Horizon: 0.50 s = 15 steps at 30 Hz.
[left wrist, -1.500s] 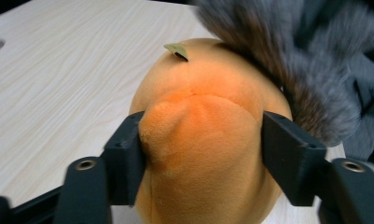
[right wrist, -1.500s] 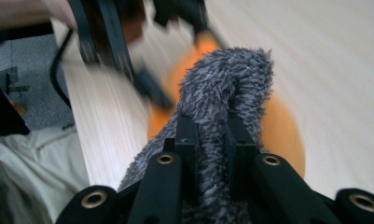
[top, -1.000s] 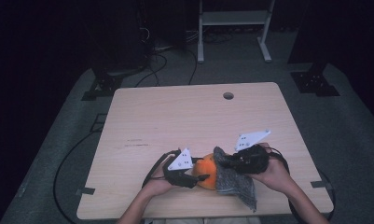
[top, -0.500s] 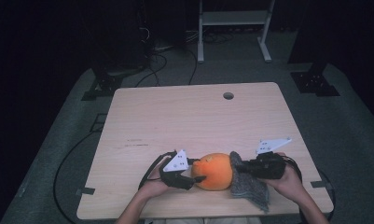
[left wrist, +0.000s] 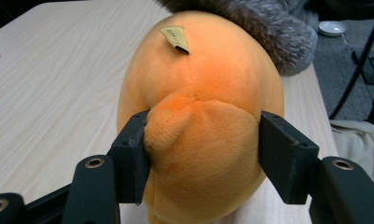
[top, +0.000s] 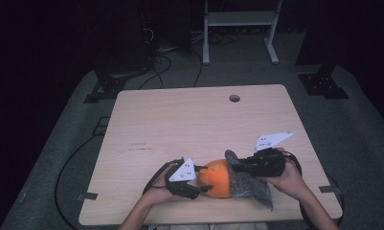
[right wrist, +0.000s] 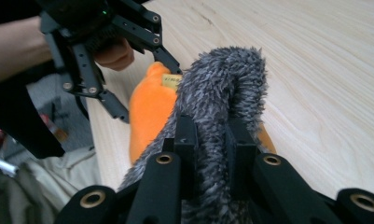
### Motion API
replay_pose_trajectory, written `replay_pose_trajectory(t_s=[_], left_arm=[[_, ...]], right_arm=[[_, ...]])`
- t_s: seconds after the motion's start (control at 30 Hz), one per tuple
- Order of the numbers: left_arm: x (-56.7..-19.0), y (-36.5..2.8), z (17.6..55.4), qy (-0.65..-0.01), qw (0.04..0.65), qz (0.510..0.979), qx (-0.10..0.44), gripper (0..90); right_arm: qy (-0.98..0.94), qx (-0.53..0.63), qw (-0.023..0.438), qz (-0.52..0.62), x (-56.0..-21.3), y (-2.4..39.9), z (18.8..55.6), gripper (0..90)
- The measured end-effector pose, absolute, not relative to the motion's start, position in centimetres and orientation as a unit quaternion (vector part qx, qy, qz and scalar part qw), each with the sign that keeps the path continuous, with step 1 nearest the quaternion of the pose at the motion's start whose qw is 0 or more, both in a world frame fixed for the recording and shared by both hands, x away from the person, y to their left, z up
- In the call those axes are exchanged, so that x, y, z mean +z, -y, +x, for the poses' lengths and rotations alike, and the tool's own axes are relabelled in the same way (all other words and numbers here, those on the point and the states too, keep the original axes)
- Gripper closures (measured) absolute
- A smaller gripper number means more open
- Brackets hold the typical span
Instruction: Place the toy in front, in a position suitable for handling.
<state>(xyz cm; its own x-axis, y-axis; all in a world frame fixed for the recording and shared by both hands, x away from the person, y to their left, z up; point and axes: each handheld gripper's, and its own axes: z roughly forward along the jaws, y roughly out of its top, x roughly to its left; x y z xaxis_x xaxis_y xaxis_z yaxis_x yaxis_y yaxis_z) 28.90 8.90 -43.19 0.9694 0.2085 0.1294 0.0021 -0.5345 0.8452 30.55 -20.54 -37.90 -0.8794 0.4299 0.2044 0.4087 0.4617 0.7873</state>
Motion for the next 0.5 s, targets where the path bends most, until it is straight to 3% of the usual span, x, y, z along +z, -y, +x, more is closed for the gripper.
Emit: replay_pose_trajectory(t_s=[0.5], left_arm=[[-43.5, -9.3, 29.5, -0.080, 0.491, 0.862, 0.096, 38.7]], right_arm=[[-0.833, 0.445, -0.019, 0.328, -43.1, 24.7, 31.2, 77.7]])
